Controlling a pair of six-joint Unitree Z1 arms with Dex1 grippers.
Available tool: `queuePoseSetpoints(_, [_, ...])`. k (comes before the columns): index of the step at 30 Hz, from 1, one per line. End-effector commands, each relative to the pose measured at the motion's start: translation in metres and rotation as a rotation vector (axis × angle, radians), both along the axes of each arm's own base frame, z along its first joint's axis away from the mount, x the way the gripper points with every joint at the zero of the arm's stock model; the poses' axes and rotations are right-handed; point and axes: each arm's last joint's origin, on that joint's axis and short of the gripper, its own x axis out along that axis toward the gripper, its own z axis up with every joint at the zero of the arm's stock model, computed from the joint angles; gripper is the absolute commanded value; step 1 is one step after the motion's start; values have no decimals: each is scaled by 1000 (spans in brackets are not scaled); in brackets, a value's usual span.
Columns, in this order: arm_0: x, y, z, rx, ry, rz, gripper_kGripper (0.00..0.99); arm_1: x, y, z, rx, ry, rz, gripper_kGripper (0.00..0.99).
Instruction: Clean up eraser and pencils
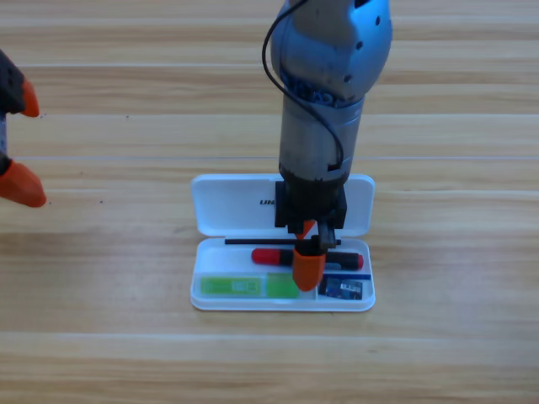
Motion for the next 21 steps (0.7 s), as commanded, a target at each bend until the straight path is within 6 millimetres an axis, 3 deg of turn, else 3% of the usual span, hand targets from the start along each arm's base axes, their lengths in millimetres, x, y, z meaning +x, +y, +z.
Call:
queuePoseSetpoints(1, [0,5,-7,-3,19,23,990,-43,-29,83,112,-6,32,827])
queuePoseSetpoints(5, [0,5,-7,-3,19,23,990,-100,-101,173,302,-8,58,862])
queuePoseSetpoints(8, [0,5,-7,-3,19,23,990,-138,-157,202,458,-28,43,876])
queuePoseSetpoints(11, [1,4,-8,-3,17,24,990,-152,-210,202,646,-60,-72,888])
queuePoseSetpoints(14, [2,4,-7,-9,10,25,989,-160,-238,192,769,-69,-134,891])
queuePoseSetpoints(17, [3,3,-7,-12,5,25,945,-163,-239,182,791,-36,-140,891])
queuePoseSetpoints(21, [4,2,-8,-10,4,24,815,-160,-234,168,799,23,-142,891])
